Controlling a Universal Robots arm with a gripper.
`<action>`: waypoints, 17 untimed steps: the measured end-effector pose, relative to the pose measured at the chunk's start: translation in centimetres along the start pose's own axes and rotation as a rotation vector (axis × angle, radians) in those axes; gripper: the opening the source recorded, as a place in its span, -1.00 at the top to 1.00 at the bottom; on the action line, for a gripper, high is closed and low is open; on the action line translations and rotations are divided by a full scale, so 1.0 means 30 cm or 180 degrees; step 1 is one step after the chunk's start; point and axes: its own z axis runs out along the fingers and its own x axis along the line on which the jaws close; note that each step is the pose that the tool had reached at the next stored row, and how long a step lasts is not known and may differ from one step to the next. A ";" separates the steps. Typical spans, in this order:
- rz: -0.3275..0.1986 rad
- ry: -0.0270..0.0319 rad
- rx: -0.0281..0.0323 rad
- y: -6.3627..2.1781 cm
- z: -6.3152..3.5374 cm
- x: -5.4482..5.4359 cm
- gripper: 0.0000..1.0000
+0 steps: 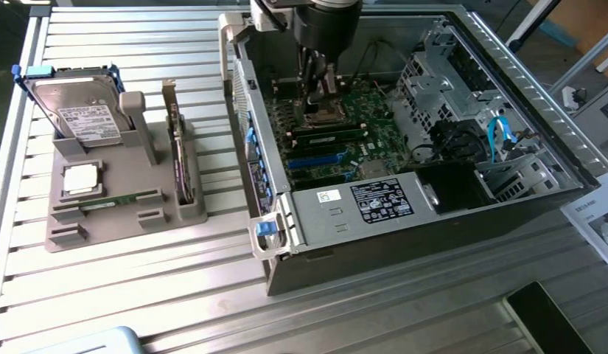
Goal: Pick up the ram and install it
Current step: 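Press down the ram until it locks into place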
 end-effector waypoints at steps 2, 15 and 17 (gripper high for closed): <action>0.0000 0.0000 0.0000 0.000 0.000 0.000 0.79; 0.0000 0.0000 -0.0010 -0.113 0.004 0.000 0.79; -0.0001 0.0000 -0.0014 -0.142 0.005 0.000 0.79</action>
